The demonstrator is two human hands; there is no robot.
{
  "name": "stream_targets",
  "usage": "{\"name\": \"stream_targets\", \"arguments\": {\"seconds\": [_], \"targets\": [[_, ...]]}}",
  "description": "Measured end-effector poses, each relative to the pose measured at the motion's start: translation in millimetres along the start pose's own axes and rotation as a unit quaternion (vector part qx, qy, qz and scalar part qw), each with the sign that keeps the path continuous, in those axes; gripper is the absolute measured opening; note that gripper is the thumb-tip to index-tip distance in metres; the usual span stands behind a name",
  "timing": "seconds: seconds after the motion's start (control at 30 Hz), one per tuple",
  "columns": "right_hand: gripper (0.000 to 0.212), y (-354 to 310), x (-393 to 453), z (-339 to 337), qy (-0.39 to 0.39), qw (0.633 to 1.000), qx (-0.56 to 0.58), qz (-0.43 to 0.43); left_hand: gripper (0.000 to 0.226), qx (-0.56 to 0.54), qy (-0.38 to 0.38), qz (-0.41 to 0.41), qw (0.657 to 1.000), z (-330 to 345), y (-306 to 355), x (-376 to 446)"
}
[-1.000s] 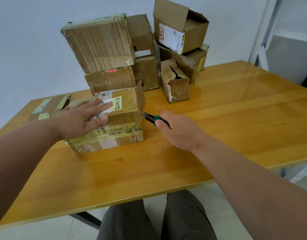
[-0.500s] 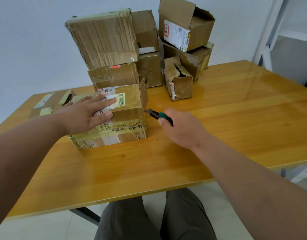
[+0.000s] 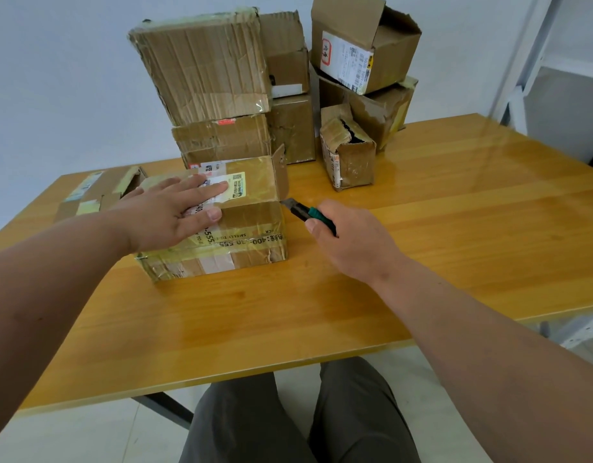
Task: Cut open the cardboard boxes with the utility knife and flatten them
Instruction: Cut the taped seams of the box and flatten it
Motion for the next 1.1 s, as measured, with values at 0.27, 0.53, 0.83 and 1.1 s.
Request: {"name": "stream_targets", "arguments": {"seconds": [0.27, 0.53, 0.83, 1.1], "targets": [[0.030, 0, 4, 4, -0.034, 0.999, -0.014, -0.005, 0.051, -0.003, 0.001, -0.005, 1.000, 0, 1, 0], [0.034, 0, 2, 8, -0.034, 0.998, -0.049, -0.019, 0.057, 0.003, 0.003, 0.001, 1.000, 0, 2, 1], [0.021, 17, -8, 27, -0.120, 0.965, -0.231, -0.008, 0.055, 0.001, 0.000, 0.002, 1.000, 1, 0, 0], [0.023, 11, -3, 3, -0.012, 0.993, -0.121, 0.004, 0.058, -0.004, -0.001, 0.001, 1.000, -1, 2, 0]]}}
Point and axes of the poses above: each hand's wrist, its own x-axis towards the middle knuckle, its own z-axis out of the palm, y = z × x, the point moved 8 cm from there along x, towards the middle knuckle, and after that the axes turned 3 degrees about -y, right-handed, at the moved point
